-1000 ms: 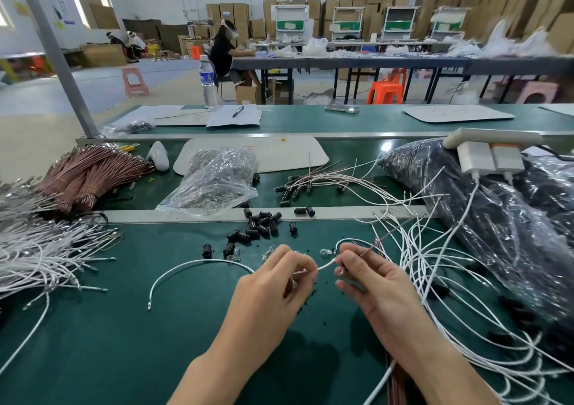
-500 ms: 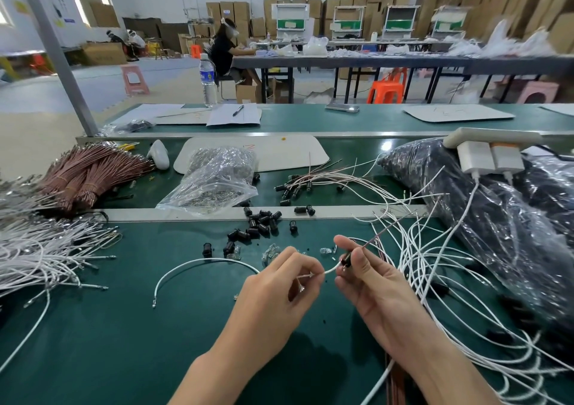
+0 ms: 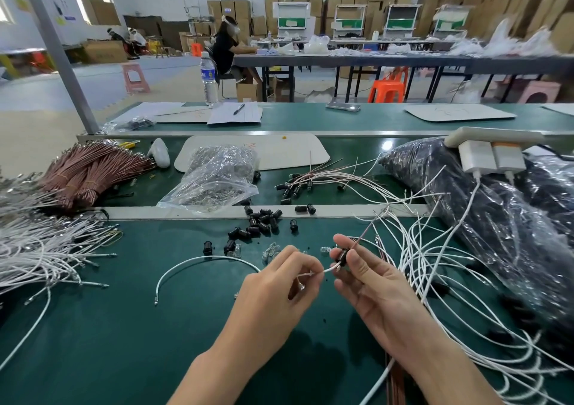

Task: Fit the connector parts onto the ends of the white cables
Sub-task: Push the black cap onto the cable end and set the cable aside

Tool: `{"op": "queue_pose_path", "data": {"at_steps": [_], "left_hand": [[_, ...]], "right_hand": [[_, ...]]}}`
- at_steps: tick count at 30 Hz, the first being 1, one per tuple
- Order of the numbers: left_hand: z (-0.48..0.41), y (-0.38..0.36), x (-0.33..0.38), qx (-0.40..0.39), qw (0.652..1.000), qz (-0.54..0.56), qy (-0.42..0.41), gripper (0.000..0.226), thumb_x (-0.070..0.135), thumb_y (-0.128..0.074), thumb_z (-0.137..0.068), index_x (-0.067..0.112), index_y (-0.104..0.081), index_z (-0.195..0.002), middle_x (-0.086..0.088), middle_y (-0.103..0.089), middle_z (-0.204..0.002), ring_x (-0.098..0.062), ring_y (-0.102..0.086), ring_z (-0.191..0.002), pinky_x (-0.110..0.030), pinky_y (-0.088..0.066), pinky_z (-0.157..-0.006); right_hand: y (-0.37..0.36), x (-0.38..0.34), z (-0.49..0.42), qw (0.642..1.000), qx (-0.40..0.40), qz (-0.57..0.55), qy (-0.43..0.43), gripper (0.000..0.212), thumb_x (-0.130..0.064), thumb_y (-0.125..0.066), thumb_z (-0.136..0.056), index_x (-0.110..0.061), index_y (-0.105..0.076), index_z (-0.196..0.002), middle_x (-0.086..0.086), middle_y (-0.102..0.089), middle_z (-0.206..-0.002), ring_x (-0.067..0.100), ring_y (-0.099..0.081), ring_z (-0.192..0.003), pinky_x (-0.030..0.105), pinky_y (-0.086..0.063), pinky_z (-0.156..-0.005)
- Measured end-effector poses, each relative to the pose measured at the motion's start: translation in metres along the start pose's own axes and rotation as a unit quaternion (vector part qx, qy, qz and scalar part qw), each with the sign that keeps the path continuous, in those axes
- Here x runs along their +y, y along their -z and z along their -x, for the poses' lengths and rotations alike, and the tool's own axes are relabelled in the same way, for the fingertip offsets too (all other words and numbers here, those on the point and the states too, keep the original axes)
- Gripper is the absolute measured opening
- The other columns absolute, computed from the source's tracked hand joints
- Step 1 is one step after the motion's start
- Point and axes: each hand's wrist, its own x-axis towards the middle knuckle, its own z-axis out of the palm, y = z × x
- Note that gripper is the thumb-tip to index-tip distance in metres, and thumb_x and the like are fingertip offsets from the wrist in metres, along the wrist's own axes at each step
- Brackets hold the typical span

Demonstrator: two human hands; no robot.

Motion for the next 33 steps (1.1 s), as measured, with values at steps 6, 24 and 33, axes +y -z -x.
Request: {"op": "queue_pose_path", "data": {"at_steps": [6,24,33], "left_hand": [[0.000,-0.001,0.003,0.039,0.999,-0.028,-0.016,0.009,0.027,-0.062,-0.095,0.023,-0.058,-0.088,0.012,-0.055,-0.085,-0.007,-0.059,-0.061,-0.034,-0.049,-0.053],[0.006,-0.009,0.005,0.067,0.997,0.009,0.043,0.015,0.041,-0.057,-0.088,0.029,-0.050,-0.083,0.012,-0.059,-0.080,-0.010,-0.055,-0.061,-0.022,-0.045,-0.055],[0.005,-0.010,0.005,0.061,0.998,-0.004,0.006,0.013,0.026,-0.061,-0.095,0.015,-0.059,-0.089,0.010,-0.056,-0.083,-0.010,-0.059,-0.065,-0.036,-0.050,-0.053]], "right_hand": [[-0.003,0.003,0.001,1.000,-0.013,0.006,-0.013,0.029,-0.012,-0.067,-0.080,-0.012,-0.079,-0.106,0.009,-0.075,-0.099,0.014,-0.072,-0.076,0.023,-0.059,-0.063],[-0.009,0.007,0.001,1.000,-0.024,-0.004,0.006,0.032,-0.007,-0.067,-0.079,-0.011,-0.077,-0.110,0.015,-0.075,-0.109,0.019,-0.074,-0.084,0.024,-0.059,-0.070],[-0.008,0.005,0.003,1.000,-0.012,0.005,0.019,0.029,-0.008,-0.068,-0.077,-0.007,-0.079,-0.103,0.015,-0.075,-0.097,0.018,-0.073,-0.082,0.025,-0.060,-0.076]]}}
